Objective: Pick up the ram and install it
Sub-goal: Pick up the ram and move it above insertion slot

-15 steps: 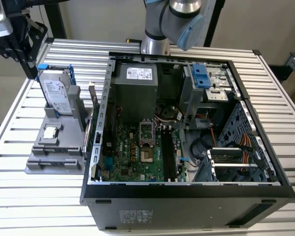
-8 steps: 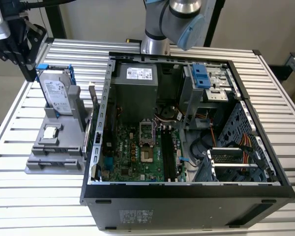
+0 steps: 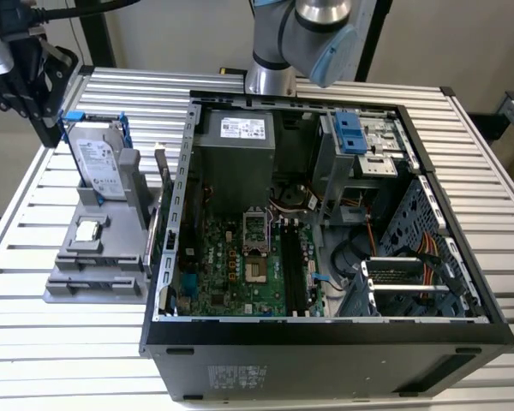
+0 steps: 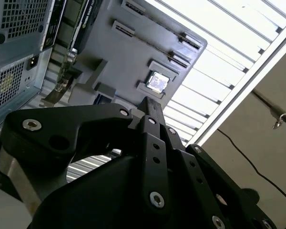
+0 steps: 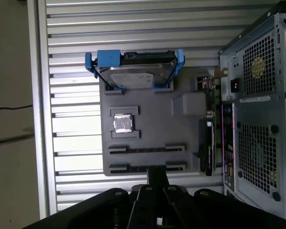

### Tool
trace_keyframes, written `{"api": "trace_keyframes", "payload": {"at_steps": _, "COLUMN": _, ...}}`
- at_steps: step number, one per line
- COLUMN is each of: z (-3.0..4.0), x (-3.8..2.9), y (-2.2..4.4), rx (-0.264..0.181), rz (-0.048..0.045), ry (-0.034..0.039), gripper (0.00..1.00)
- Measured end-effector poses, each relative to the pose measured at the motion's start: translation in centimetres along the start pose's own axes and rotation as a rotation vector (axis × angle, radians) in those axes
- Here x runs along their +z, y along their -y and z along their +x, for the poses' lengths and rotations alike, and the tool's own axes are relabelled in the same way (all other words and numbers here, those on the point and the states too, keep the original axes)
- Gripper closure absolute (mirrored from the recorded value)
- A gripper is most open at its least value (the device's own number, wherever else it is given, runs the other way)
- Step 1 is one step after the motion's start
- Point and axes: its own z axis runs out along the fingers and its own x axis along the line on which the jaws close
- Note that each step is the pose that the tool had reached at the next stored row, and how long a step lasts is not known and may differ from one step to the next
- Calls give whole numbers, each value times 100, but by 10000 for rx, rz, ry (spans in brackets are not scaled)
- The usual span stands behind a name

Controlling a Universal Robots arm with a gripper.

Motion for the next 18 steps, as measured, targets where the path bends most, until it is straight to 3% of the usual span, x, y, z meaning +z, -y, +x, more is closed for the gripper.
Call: {"api": "trace_keyframes", "payload": {"at_steps": 18, "z": -10, "x": -9, "y": 178, "rx": 2, "rz": -1, "ry": 0, "gripper": 100}}
